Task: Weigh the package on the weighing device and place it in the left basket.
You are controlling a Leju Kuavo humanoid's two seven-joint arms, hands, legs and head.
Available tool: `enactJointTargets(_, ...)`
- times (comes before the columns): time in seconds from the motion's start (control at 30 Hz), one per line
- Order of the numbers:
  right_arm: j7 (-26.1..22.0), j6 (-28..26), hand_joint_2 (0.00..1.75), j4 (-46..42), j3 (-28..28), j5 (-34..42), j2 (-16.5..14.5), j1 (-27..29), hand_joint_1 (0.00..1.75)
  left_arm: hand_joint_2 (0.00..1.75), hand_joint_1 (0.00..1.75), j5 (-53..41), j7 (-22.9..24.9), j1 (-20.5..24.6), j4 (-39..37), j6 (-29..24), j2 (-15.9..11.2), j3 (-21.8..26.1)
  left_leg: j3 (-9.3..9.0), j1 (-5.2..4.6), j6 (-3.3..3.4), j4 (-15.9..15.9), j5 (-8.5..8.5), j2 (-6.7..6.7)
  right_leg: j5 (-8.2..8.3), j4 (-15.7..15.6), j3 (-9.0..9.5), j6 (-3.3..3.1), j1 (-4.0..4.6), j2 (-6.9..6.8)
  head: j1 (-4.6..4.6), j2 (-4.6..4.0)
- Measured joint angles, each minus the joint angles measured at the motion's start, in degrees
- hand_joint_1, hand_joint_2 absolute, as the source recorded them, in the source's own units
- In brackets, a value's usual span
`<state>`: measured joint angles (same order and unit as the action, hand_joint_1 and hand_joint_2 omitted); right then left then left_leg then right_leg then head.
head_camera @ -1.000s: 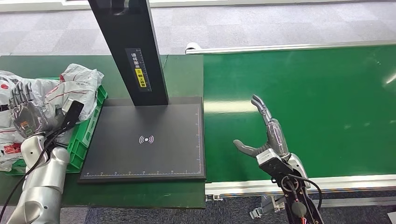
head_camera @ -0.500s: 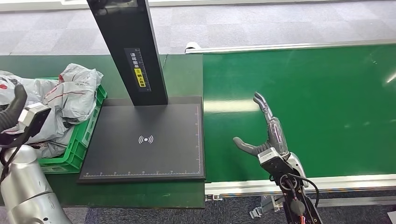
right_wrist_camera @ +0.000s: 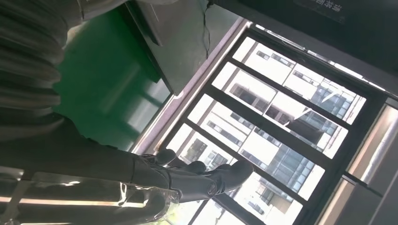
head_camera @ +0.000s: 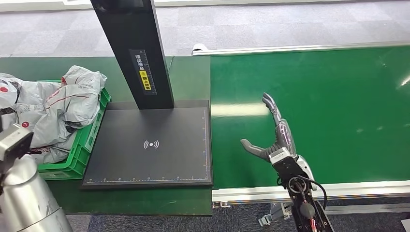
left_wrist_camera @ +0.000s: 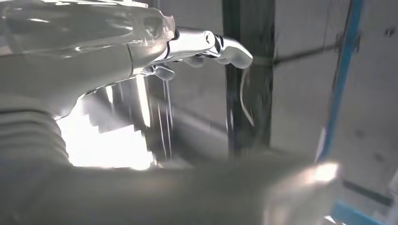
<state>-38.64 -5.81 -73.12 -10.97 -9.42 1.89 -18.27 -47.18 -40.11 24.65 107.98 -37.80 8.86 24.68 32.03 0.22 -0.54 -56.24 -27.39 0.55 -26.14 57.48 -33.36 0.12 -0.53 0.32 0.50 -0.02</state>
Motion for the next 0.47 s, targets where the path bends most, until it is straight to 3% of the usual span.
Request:
enactJointTargets(0.23,1.4,5.0,1.75,0.3,0.1,-0.3,0.7,-0.1,0.00,1.75,0.00,12.9,1.9,-2.3,-25.4,4.6,-1.4,-21.4,0.00,-0.02,0.02,0.0,0.02,-0.11,0.10,0.0,0.10,0.04,-0.02,0.02,-0.01,0.00)
enactJointTargets(0.47,1.6,5.7,1.75,1.1,0.4,-0.3,0.9,-0.4,0.00,1.75,0.00,16.3,2.1,-2.8,-34.1,5.7,-3.4,-29.5,0.08,0.00,0.04,0.0,-0.01,-0.11,0.07,0.0,-0.03,0.07,-0.01,0.08,0.01,0.00)
